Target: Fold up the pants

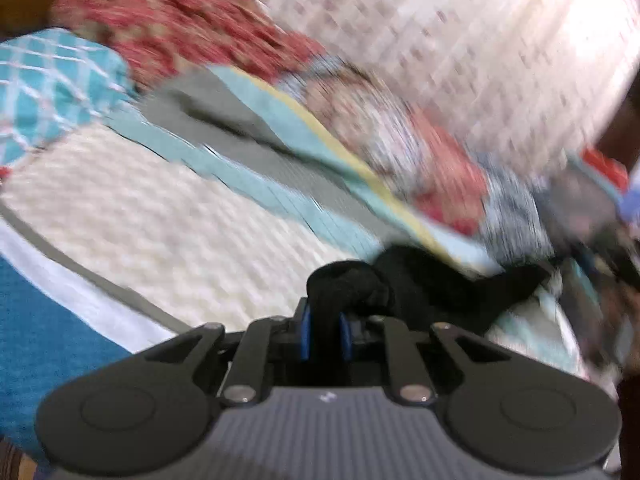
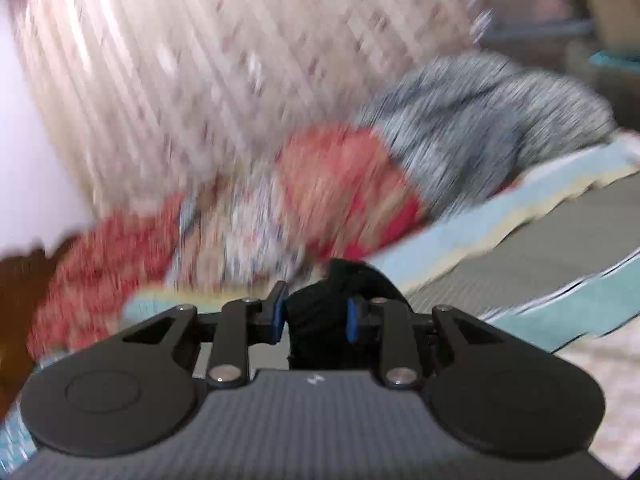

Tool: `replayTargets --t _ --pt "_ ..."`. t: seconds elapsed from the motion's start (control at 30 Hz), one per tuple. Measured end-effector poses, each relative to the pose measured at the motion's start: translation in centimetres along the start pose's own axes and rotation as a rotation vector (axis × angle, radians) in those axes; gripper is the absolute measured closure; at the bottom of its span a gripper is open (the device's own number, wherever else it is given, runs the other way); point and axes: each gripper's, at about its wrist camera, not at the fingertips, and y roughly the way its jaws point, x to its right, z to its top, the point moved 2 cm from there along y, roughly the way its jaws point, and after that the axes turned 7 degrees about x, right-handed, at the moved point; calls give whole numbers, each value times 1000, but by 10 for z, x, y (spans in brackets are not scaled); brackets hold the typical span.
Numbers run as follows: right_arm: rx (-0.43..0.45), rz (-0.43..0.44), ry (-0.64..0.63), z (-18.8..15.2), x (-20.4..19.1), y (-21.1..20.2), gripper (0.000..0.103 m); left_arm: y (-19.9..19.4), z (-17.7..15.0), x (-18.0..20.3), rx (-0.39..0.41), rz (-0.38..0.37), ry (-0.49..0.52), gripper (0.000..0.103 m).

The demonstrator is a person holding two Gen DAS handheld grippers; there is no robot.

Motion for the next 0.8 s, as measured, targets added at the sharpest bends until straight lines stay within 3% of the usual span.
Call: replayTargets --t 0.07,0.17,0.27,0.3,0.37,0.4,0.43,0.47,0.6,0.67,0.8 --pt "38 -38 35 22 15 -41 72 -10 10 -15 28 19 -11 90" --pt "56 -102 99 30 46 -81 72 -2 9 -37 -6 110 -26 89" --pt "45 -233 116 15 71 -89 66 21 -9 -62 -80 212 -83 80" --pt "18 -280 101 6 80 -88 60 22 -14 -73 -109 250 -106 79" --pt "-24 -371 106 -14 92 -80 58 20 -26 -86 -141 288 -140 71" --pt "-40 -404 156 -27 107 -87 58 12 -30 -92 -143 276 -155 64" --pt "-44 -407 213 -40 120 -96 58 3 -32 -96 -136 265 -168 47" --pt "-43 -412 250 -50 130 -105 57 -3 -33 -99 -121 267 -173 41" --pt "-18 -502 243 -80 146 -140 54 -18 -37 -118 -121 291 -191 40" --pt "2 -542 244 -92 152 -158 52 -10 -38 -122 -139 285 -215 33" --pt "-23 -541 126 -102 145 -157 52 2 -44 -111 -184 207 -228 24"
